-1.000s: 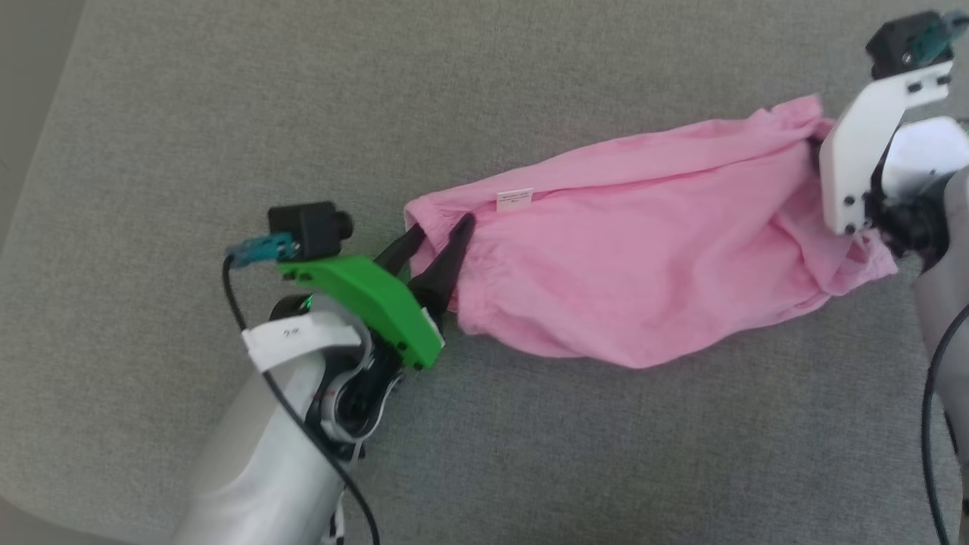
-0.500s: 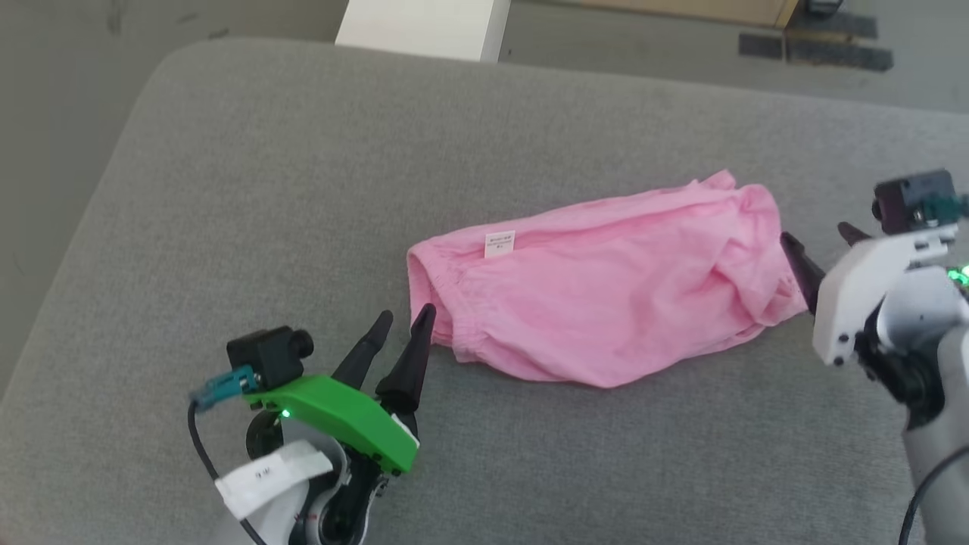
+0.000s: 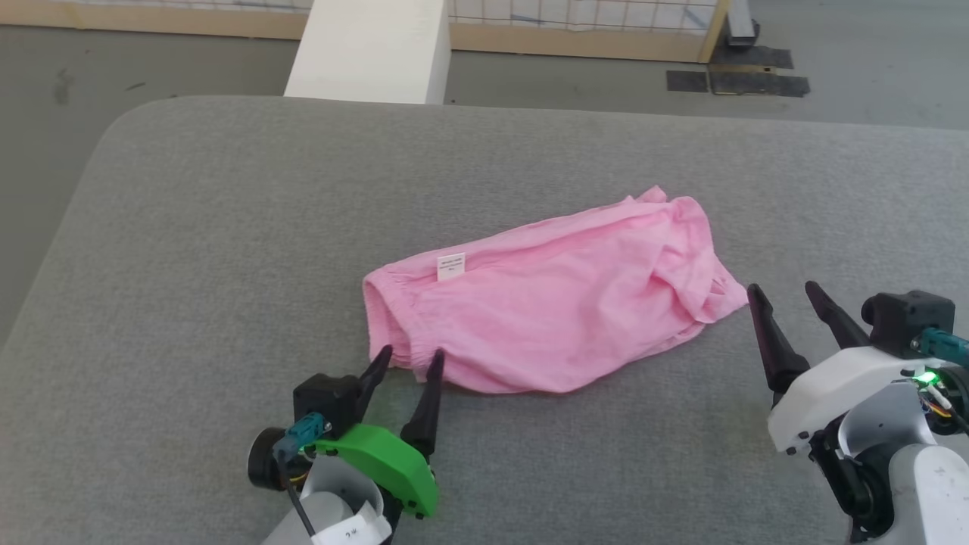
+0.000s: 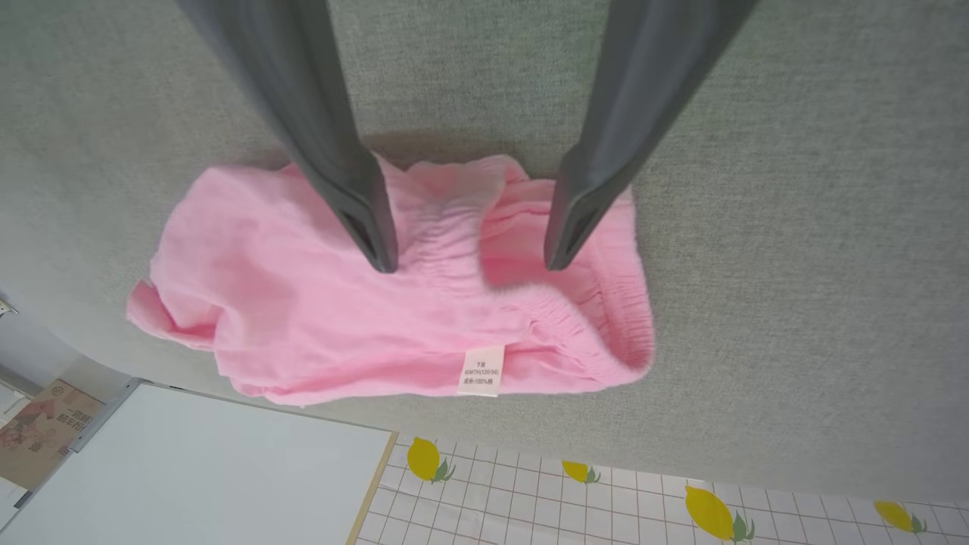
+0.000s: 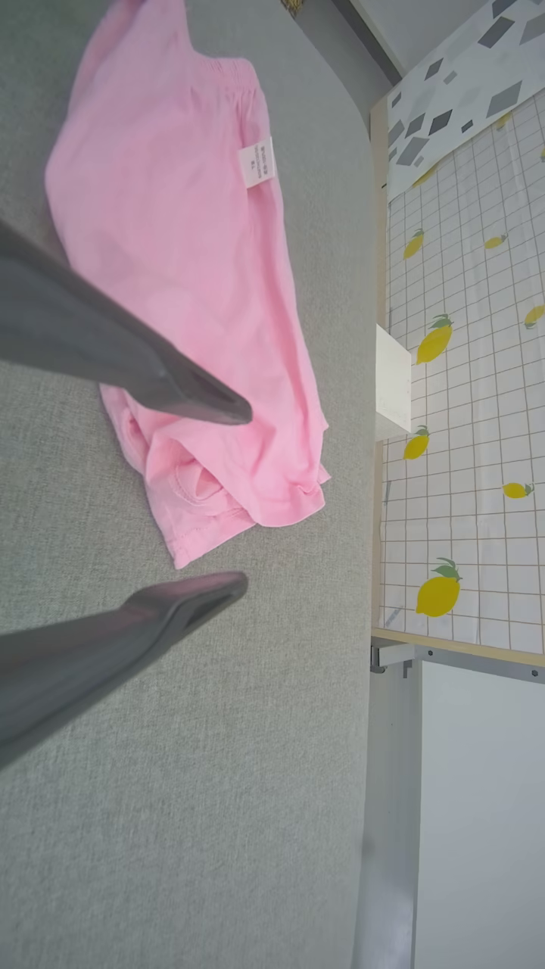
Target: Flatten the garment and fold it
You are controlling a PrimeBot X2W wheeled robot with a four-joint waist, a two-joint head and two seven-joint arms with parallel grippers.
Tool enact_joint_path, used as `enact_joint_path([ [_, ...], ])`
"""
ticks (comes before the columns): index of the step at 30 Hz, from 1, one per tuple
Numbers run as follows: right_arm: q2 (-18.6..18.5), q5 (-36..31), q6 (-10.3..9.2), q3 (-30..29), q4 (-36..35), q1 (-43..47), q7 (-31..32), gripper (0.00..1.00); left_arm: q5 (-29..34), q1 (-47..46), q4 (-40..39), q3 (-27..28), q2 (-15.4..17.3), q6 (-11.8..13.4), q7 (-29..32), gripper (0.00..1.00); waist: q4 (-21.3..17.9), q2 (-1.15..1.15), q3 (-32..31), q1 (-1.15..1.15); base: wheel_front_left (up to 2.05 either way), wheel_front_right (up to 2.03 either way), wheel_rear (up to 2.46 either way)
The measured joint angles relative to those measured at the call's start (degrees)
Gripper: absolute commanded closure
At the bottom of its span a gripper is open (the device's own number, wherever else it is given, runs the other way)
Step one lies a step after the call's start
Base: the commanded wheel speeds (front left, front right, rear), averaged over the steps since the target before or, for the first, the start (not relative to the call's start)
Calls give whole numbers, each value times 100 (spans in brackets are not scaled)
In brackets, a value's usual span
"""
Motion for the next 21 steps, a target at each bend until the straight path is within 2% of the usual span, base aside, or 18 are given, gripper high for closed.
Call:
enact_joint_path([
  [9, 129, -1, 0, 34, -87, 79, -24, 0, 114, -219, 1059, 207, -187, 523, -42, 0, -309, 0, -2, 0, 0, 0, 0],
  [16, 157, -20, 0, 48, -119, 98, 43, 0, -82, -461, 1505, 138, -285, 559, 706, 0, -340, 0, 73, 0, 0, 0, 0],
  [17, 157, -22, 0, 52, -118, 98, 63, 0, -101, -491, 1511, 129, -290, 542, 772, 3, -333, 0, 80, 0, 0, 0, 0],
  [18, 158, -44, 0, 54, -112, 98, 82, 0, -114, -521, 1515, 115, -293, 521, 835, 61, -324, 0, 88, 0, 0, 0, 0],
  [19, 159, -52, 0, 53, -97, 97, 98, 0, -115, -544, 1521, 101, -293, 497, 883, 84, -312, 0, 95, 0, 0, 0, 0],
  [20, 162, -76, 0, 54, -66, 94, 119, 0, -122, -565, 1525, 88, -292, 455, 920, 100, -299, 0, 102, 0, 0, 0, 0],
  [21, 162, -114, 0, 56, -26, 87, 143, 0, -122, -588, 1529, 67, -288, 411, 955, 100, -290, 0, 107, 0, 0, 0, 0],
])
